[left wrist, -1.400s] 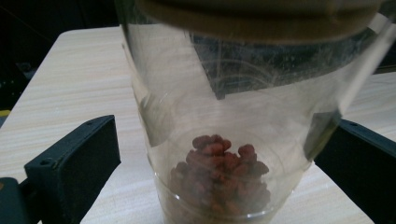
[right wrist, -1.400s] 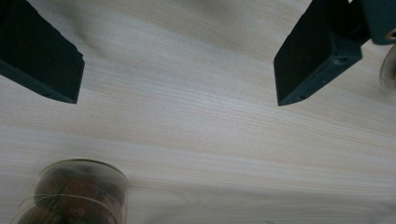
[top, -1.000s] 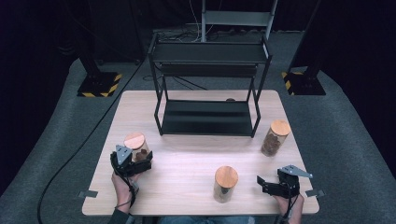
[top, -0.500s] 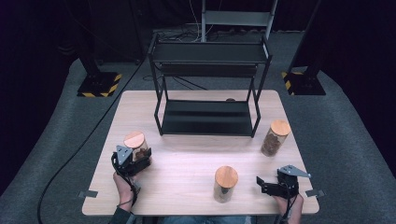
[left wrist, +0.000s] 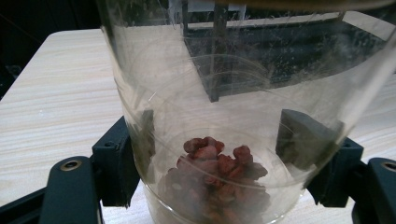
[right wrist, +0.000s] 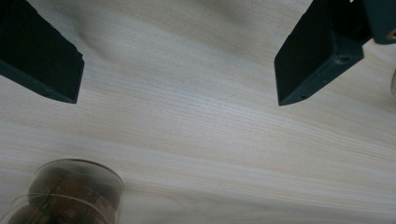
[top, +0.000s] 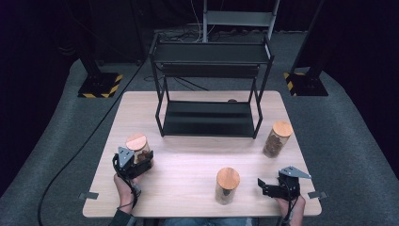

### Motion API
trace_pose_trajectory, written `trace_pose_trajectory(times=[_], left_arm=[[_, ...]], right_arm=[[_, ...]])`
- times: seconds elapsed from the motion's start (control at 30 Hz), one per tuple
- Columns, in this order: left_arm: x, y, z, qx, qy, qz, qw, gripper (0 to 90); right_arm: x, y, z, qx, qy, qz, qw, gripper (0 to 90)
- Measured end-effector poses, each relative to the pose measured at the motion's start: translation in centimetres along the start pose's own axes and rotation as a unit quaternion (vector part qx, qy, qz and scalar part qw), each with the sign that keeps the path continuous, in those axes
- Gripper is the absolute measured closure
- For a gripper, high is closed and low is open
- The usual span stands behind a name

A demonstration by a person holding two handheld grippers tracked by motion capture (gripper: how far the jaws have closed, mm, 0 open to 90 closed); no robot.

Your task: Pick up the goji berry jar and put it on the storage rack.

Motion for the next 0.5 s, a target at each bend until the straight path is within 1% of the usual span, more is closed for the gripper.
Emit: trace_pose_trajectory(times=[0.13,0.43,0.5], left_arm=[[0.1,0.1,-0.1,0.0,-0.002,-0.001,1.0,24.6],[-0.3,0.9,-0.7,-0.008,-0.017,0.016,0.9997,24.6],[-0.3,1.1,-0.8,-0.011,-0.02,0.013,0.9996,24.6]], right_arm=[[0.0,0.0,0.0,0.0,0.001,0.0,1.0,0.5],[0.0,0.0,0.1,0.003,0.0,-0.003,1.0,0.4],[0.1,0.0,0.1,0.003,0.0,-0.003,1.0,0.4]])
Point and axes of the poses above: each handheld gripper's, and its own axes: z roughly forward along the jaws, y roughly out of its top, x roughly to its left, the point moved 1 cm from there along z, roughly forward along the jaws, and after that the axes turned 9 degrees about y, right-handed, at the moved point
